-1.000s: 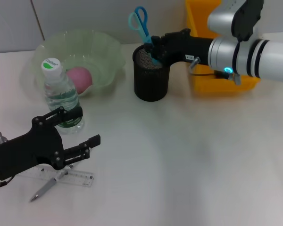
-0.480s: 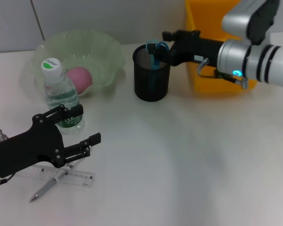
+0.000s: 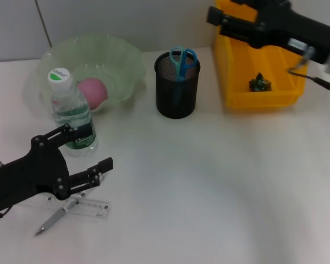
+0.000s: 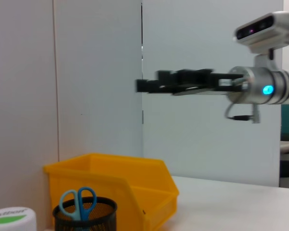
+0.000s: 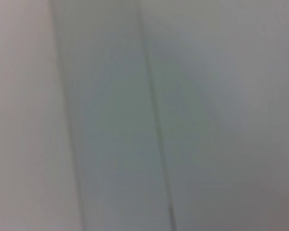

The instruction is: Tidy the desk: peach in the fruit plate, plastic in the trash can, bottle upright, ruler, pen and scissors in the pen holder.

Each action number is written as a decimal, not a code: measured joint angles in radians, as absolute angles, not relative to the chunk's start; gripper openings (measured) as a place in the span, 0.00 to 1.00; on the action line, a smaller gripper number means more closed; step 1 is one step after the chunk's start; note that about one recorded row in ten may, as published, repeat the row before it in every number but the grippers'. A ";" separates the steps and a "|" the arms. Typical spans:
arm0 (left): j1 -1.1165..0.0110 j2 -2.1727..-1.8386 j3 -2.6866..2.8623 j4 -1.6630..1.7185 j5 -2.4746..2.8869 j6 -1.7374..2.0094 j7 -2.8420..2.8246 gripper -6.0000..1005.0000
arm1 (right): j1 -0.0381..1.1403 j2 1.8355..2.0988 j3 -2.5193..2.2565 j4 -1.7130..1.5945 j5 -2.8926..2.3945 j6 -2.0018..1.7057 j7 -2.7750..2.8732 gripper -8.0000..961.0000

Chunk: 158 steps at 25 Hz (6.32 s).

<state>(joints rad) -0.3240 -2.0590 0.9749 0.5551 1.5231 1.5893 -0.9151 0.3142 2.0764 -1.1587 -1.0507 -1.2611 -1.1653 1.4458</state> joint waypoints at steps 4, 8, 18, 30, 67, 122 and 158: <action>-0.313 -2.059 0.982 0.575 1.536 1.618 -0.949 0.76 | 0.229 2.076 -1.126 -1.139 -1.302 -1.319 1.495 0.87; -0.302 -2.064 0.987 0.673 1.655 1.578 -1.074 0.76 | 0.209 2.070 -1.038 -1.110 -1.363 -1.463 1.529 0.87; -0.328 -2.063 1.090 1.071 2.019 1.592 -1.330 0.76 | 0.209 2.065 -0.843 -1.007 -1.557 -1.648 1.568 0.87; -0.497 -2.067 1.181 1.141 2.260 1.657 -1.461 0.75 | 0.194 2.061 -0.830 -0.974 -1.577 -1.675 1.564 0.87; -0.669 -2.069 1.286 0.960 2.443 1.551 -1.471 0.73 | 0.200 2.074 -0.827 -0.927 -1.571 -1.700 1.571 0.87; -0.499 -2.069 1.104 1.298 1.967 1.672 -1.443 0.40 | 0.196 2.074 -0.795 -0.921 -1.568 -1.713 1.507 0.87; -0.313 -2.078 1.664 0.989 0.793 1.036 -0.844 0.43 | 0.544 2.093 -0.505 0.314 -1.400 -1.690 0.030 0.87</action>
<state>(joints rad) -0.3127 -2.0779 1.6635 0.9891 0.7935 1.0357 -0.8442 0.5438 2.0928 -0.5053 0.3141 -1.4001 -1.6899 0.0297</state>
